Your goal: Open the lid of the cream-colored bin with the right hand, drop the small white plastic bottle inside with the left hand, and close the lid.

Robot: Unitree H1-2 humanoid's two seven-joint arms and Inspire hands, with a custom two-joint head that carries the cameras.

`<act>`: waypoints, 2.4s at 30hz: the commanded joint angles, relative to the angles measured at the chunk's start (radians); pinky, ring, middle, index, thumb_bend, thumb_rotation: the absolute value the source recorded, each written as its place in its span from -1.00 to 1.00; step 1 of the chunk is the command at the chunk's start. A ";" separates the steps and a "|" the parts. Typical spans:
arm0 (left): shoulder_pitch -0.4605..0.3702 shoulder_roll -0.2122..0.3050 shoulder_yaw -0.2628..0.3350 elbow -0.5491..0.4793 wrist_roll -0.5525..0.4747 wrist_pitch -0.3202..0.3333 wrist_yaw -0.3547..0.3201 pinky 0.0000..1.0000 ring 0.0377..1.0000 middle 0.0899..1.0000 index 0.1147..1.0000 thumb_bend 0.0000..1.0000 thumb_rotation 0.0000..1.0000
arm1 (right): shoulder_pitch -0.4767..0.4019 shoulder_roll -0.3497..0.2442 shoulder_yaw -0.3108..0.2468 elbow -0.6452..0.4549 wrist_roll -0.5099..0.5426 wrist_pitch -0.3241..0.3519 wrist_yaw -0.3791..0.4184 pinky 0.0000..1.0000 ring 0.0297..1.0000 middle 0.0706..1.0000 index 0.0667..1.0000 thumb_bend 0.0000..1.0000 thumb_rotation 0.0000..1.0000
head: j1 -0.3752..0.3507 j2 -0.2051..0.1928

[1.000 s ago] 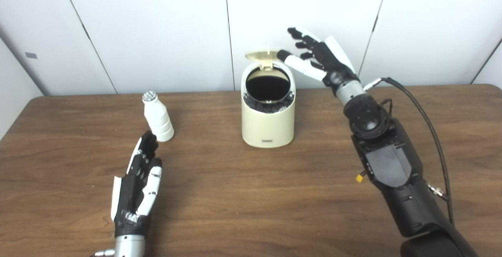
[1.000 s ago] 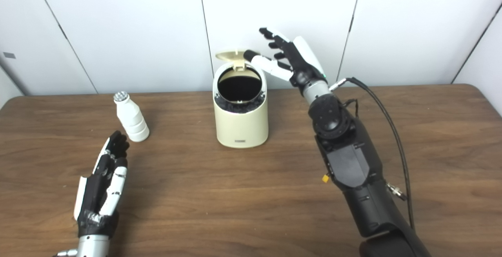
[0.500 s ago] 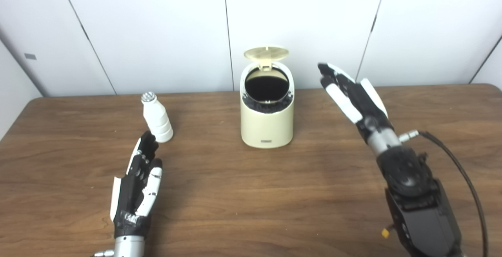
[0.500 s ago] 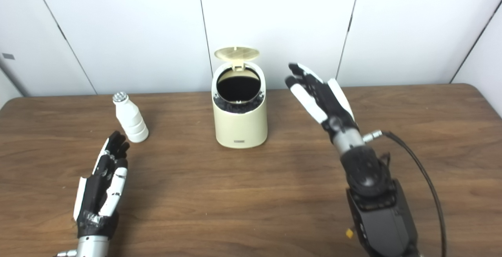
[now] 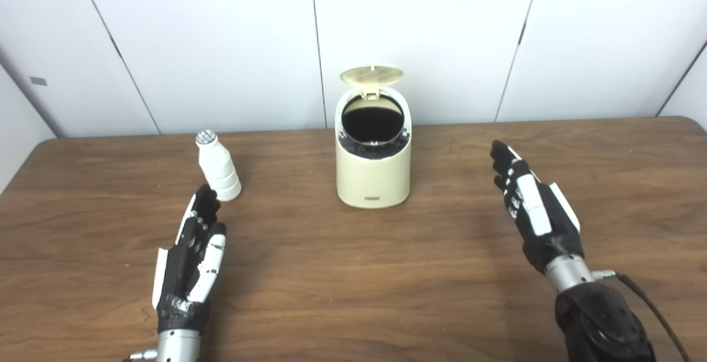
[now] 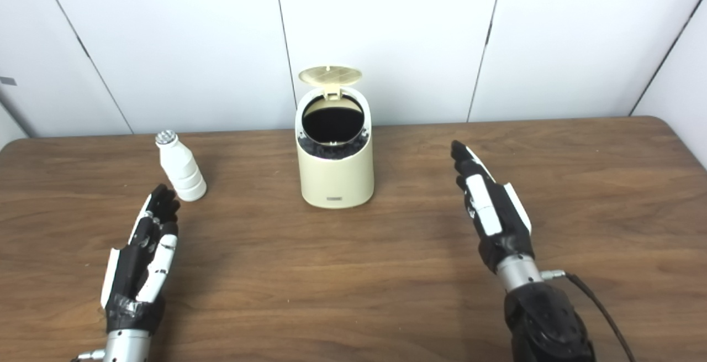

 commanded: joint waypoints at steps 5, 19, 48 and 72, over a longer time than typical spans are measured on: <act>0.020 0.015 0.007 0.021 0.005 0.003 -0.004 1.00 0.92 0.93 0.94 -0.57 -0.02 | 0.030 0.030 -0.019 0.009 0.078 -0.104 -0.006 1.00 1.00 0.96 0.91 0.34 0.97 | -0.001 0.003; 0.014 0.020 0.003 0.051 0.001 -0.026 -0.016 1.00 0.91 0.92 0.94 -0.51 -0.05 | 0.067 0.032 -0.022 0.107 0.126 -0.235 0.010 1.00 1.00 1.00 0.94 0.37 0.99 | 0.127 -0.015; -0.008 0.031 0.042 -0.158 0.191 0.194 0.082 0.79 0.81 0.82 0.88 0.29 -0.61 | 0.084 -0.002 -0.009 0.128 0.147 -0.267 0.007 1.00 1.00 1.00 0.96 0.30 1.00 | 0.280 -0.056; -0.265 0.297 0.030 -0.123 0.480 0.511 0.041 0.56 0.65 0.69 0.79 0.76 -0.50 | 0.091 0.001 0.021 0.094 0.130 -0.239 0.000 1.00 1.00 1.00 0.97 0.19 0.99 | 0.217 -0.049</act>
